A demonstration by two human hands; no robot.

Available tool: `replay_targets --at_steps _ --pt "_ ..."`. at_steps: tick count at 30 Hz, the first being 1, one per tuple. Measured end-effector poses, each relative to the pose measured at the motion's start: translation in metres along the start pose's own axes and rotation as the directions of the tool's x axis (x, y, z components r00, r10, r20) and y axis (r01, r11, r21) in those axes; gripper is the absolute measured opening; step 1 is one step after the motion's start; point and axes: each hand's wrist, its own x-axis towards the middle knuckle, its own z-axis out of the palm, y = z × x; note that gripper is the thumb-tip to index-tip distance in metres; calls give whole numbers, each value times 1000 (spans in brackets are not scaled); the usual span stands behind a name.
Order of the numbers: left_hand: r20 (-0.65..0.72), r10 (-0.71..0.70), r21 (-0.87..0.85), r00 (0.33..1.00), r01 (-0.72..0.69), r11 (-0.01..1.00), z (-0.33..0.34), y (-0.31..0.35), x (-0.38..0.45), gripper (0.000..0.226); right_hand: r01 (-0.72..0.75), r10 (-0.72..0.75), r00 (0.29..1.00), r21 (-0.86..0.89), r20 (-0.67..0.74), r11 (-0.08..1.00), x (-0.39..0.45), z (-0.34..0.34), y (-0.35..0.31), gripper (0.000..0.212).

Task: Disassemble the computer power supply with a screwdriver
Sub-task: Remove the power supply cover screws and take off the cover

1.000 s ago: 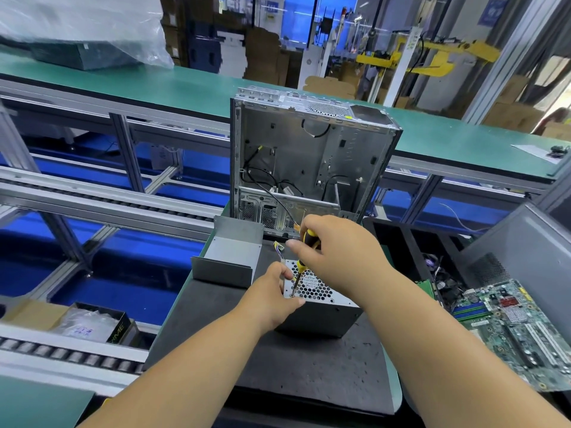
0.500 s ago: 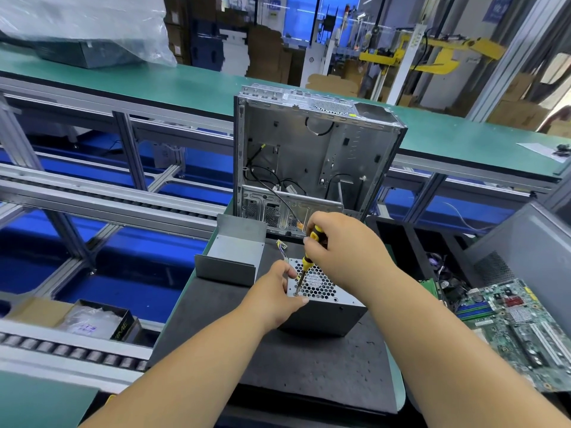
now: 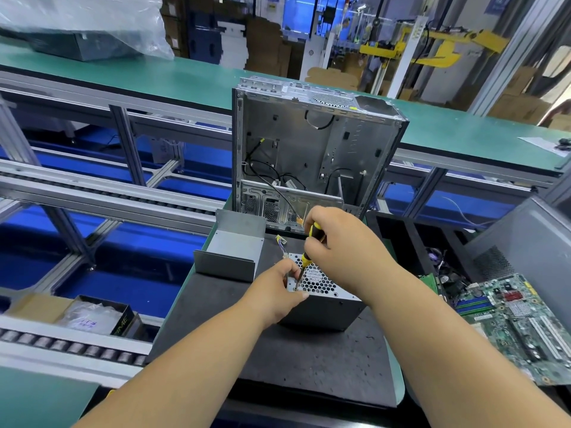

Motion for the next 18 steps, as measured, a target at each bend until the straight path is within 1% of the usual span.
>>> replay_targets --at_steps 2,4,9,14,18 --pt "2 1 -12 1000 -1 1000 0 -1 0 23 8 -10 1000 -100 -27 995 0 1 1 25" --pt "4 -2 -13 1000 2 1000 1 -2 1 23 -7 2 999 -120 -38 993 2 1 2 32" --pt "-9 12 14 1000 -12 1000 1 -3 1 28 -25 26 1000 -58 5 998 6 2 2 15" --pt "-12 24 36 1000 -23 999 1 -4 1 29 -69 68 998 33 12 997 3 2 3 20" --pt "-13 38 51 999 -37 998 1 -4 2 26 -94 91 995 70 41 993 2 0 3 14"
